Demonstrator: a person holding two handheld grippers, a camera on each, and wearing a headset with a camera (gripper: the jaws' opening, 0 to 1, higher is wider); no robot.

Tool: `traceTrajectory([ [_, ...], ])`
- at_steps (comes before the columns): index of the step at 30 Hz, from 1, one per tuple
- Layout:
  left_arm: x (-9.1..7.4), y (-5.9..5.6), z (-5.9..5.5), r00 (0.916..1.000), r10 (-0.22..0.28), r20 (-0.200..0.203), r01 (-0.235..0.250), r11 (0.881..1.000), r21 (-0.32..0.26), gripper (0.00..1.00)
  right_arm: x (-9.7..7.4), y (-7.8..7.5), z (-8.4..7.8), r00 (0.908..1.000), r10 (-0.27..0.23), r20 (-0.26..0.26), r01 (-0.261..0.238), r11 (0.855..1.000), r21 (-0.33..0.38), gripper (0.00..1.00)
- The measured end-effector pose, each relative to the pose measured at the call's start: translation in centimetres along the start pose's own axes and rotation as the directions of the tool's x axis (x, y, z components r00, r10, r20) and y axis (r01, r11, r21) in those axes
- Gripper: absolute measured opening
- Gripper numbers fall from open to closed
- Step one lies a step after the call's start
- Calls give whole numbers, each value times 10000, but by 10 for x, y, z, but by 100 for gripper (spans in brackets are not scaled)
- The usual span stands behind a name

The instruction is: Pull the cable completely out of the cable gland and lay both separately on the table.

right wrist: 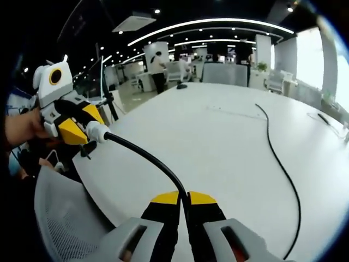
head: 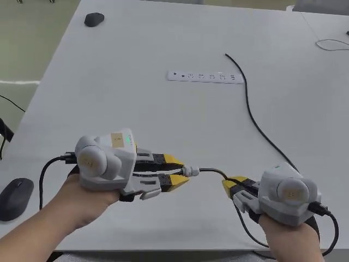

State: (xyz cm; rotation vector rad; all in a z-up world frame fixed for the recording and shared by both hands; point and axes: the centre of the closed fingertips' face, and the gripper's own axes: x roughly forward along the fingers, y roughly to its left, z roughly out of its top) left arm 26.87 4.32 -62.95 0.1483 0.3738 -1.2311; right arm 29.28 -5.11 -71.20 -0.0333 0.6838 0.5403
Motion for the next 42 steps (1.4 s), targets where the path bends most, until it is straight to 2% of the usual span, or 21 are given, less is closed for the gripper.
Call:
traceTrajectory([
  [6,1,-2,-3,10000,-27,-63,27,10000,-21,15,3,-4,-9,9999,-30,-138,37,9988,481,0],
  [9,2,-3,-3,10000,-41,-63,40,10000,-19,15,4,-2,-12,9998,-32,-201,42,9989,464,0],
  [25,-3,5,-4,9999,129,-67,-130,9997,-188,15,-1,-2,-5,10000,-34,22,34,9998,208,2],
  [32,-4,5,-4,9998,161,-63,-163,9997,-207,15,-5,4,-5,9999,26,-142,-32,9992,-396,5],
  [37,-5,4,-5,9998,156,-101,-158,9996,-221,15,-11,7,2,9999,93,-116,-100,9978,-661,17],
  [40,-6,5,-6,9998,188,-98,-190,9995,-260,15,-17,18,19,9986,438,309,-378,9840,-1741,23],
  [42,-6,4,-7,9998,192,-110,-196,9994,-288,15,-20,33,33,9953,826,507,-662,9617,-2661,25],
])
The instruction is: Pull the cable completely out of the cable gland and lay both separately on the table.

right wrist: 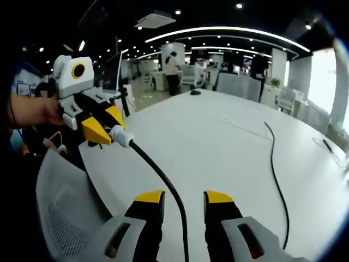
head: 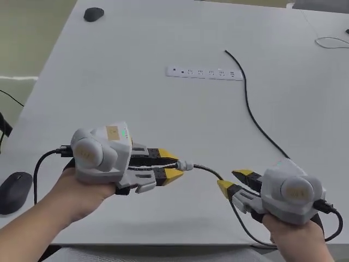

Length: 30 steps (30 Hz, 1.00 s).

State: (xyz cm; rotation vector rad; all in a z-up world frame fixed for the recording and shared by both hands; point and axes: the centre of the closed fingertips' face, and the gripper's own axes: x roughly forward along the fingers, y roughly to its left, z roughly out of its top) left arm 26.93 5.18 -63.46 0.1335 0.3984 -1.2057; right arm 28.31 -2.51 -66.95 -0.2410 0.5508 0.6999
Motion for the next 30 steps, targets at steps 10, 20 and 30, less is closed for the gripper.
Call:
traceTrajectory([
  [10,0,-3,-1,10000,-48,-50,48,10000,-18,15,10,34,33,9969,740,285,-659,9726,-2228,24],
  [20,-1,-4,-3,9999,-86,-121,85,9999,-54,15,17,49,35,9930,1180,-21,-1106,9242,-3655,11],
  [30,2,-4,-3,9998,-141,-149,139,9998,-135,15,21,52,31,9918,1258,-236,-1243,9033,-4106,2],
])
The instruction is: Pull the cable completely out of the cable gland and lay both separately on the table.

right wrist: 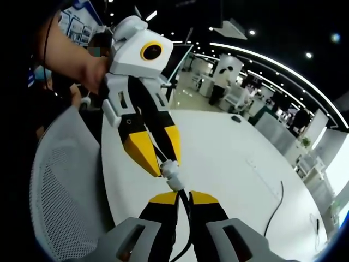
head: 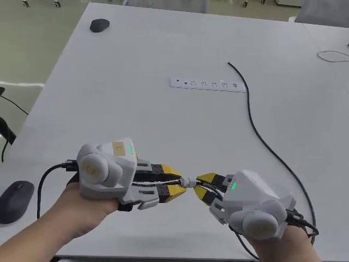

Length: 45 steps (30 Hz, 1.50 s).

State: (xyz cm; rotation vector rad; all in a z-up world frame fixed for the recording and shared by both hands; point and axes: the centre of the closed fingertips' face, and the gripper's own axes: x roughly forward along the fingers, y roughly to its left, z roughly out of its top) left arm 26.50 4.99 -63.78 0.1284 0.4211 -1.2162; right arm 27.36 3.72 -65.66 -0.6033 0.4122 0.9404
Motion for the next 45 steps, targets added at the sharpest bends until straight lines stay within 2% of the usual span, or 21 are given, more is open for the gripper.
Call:
traceTrajectory([
  [6,1,0,1,10000,-2,54,2,10000,-39,15,0,-1,-1,10000,-54,3,54,10000,45,1],
  [18,0,3,5,9996,96,271,-95,9999,-53,15,-1,-8,-8,9996,-253,-79,259,9947,993,0],
  [22,-2,4,8,9992,131,374,-127,9999,-86,15,-2,-14,-14,9992,-383,-148,401,9880,1490,0],
  [30,-3,7,9,9988,140,477,-134,9998,-126,15,-3,-25,-32,9976,-614,-319,676,9637,2582,0],
  [37,-4,9,10,9986,145,511,-140,9998,-111,15,-4,-31,-48,9960,-730,-511,869,9224,3764,0],
  [39,-4,9,10,9986,135,513,-129,9999,-113,15,-4,-33,-53,9954,-782,-559,945,9015,4223,0],
  [40,-3,9,10,9986,132,512,-127,9999,-105,15,-4,-34,-56,9950,-783,-615,973,8961,4330,0],
  [45,-3,9,9,9986,123,511,-119,9999,-74,15,-5,-36,-69,9933,-810,-823,1119,8507,5136,0],
])
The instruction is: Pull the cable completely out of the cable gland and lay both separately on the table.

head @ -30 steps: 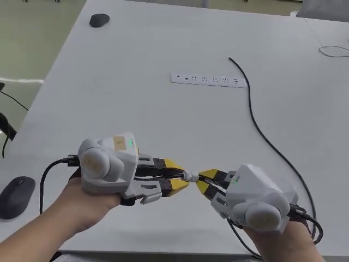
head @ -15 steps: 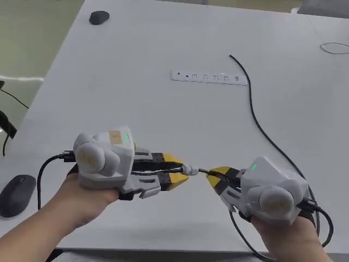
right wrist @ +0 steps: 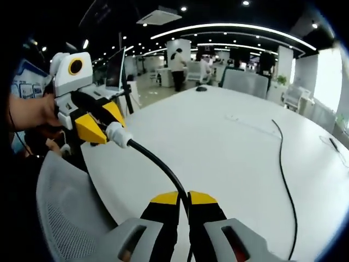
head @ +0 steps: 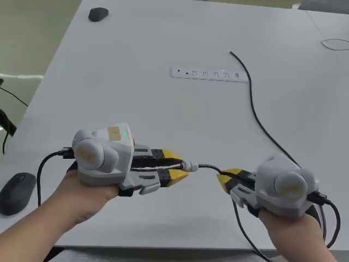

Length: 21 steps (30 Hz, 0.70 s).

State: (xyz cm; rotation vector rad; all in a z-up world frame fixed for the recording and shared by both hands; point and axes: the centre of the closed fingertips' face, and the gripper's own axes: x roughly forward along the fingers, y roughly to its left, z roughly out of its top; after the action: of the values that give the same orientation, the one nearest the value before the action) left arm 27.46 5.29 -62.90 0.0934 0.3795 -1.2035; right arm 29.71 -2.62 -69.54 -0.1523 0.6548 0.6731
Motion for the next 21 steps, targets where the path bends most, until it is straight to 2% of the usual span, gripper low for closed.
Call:
traceTrajectory([
  [8,0,-2,0,10000,-49,39,49,10000,81,15,0,-10,-13,9998,-163,-146,181,9918,1267,0],
  [12,0,-2,0,10000,-80,51,79,9999,97,15,3,-15,-27,9989,-174,-442,279,9683,2483,0],
  [15,-1,-4,-1,9999,-106,43,106,9998,153,15,3,-17,-29,9988,-224,-424,337,9569,2885,0],
  [18,-1,-4,-1,9999,-117,51,116,9998,135,15,4,-20,-35,9981,-290,-534,457,9381,3434,0],
  [21,-1,-4,-2,9999,-138,36,137,9998,166,15,4,-22,-36,9979,-353,-549,531,9280,3687,0],
])
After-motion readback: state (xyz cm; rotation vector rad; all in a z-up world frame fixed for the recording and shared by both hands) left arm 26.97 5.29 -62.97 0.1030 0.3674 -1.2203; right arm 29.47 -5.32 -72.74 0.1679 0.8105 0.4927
